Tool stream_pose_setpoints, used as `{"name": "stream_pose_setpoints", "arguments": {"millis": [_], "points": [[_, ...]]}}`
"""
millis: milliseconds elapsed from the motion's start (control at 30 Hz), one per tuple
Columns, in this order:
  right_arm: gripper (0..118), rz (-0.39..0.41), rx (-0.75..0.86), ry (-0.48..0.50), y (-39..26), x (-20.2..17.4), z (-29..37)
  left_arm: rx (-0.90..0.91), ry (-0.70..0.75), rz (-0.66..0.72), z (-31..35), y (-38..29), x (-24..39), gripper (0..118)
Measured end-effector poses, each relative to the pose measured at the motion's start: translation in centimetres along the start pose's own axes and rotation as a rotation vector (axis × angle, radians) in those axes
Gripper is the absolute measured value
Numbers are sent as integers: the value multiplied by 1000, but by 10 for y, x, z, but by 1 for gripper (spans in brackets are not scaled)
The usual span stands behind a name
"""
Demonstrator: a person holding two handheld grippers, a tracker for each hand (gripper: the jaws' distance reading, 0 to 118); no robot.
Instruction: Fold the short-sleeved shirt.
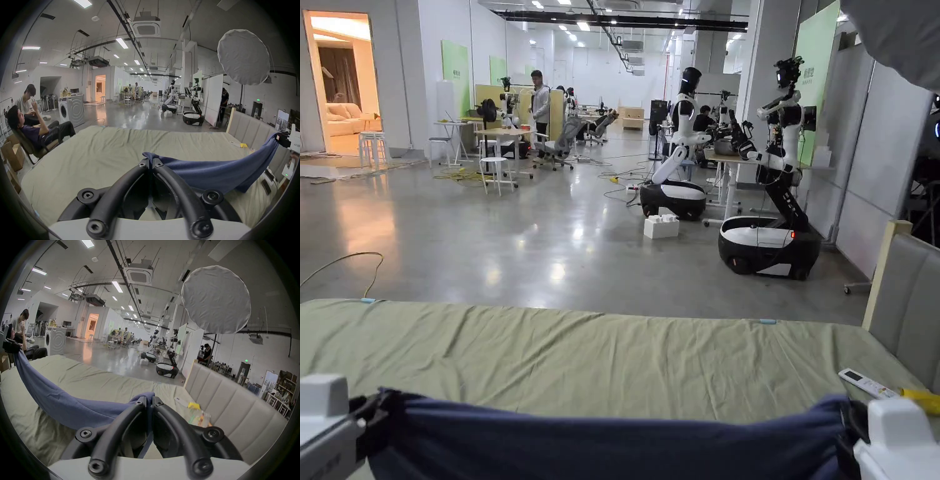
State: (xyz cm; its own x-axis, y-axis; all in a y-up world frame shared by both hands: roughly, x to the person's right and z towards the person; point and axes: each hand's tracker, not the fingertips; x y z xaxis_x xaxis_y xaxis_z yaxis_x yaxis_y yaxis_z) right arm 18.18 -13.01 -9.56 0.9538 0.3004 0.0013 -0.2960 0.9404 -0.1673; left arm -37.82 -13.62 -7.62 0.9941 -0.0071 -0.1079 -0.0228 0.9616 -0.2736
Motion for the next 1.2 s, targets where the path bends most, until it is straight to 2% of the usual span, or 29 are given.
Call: {"name": "stream_pose_setpoints", "arguments": {"millis": [67, 167, 267, 400, 433, 467, 500, 567, 733, 767, 833, 900, 933, 1067, 1100, 1200], "points": [[6, -29, -45, 17, -24, -5, 23, -18, -3, 22, 20, -21, -3, 2], [6, -1, -74, 29, -53, -15, 56, -51, 0, 25, 45, -52, -8, 2], [6, -11, -125, 60, -80, -26, 85, -107, 1, 29, 62, -79, -14, 2], [6, 32, -184, 87, -107, -41, 112, -179, 7, 56, 83, -116, -21, 2], [6, -2, -227, 93, -115, -43, 117, -205, 6, 62, 84, -124, -22, 2], [6, 7, -213, 91, -121, -45, 121, -231, 5, 66, 86, -132, -23, 2], [6, -2, -285, 103, -130, -46, 123, -253, 7, 66, 85, -146, -29, 2], [6, -20, -309, 122, -145, -51, 132, -300, 10, 46, 86, -165, -34, 2], [6, 41, -435, 160, -180, -64, 140, -398, 12, 32, 87, -204, -36, 2], [6, 22, -468, 177, -189, -66, 138, -422, 1, 33, 88, -211, -35, 3], [6, 42, -517, 181, -201, -69, 137, -460, 1, 12, 84, -222, -35, 3], [6, 69, -547, 183, -209, -74, 134, -514, 2, -25, 81, -233, -34, 3], [6, 72, -551, 180, -211, -76, 134, -551, -24, 32, 81, -238, -32, 3], [8, 60, -578, 175, -213, -82, 134, -562, -29, 14, 79, -243, -31, 3], [14, 56, -580, 173, -212, -82, 134, -565, -27, 7, 79, -242, -29, 4], [63, 51, -553, 153, -204, -82, 134, -563, 11, -22, 81, -237, -24, 25]]}}
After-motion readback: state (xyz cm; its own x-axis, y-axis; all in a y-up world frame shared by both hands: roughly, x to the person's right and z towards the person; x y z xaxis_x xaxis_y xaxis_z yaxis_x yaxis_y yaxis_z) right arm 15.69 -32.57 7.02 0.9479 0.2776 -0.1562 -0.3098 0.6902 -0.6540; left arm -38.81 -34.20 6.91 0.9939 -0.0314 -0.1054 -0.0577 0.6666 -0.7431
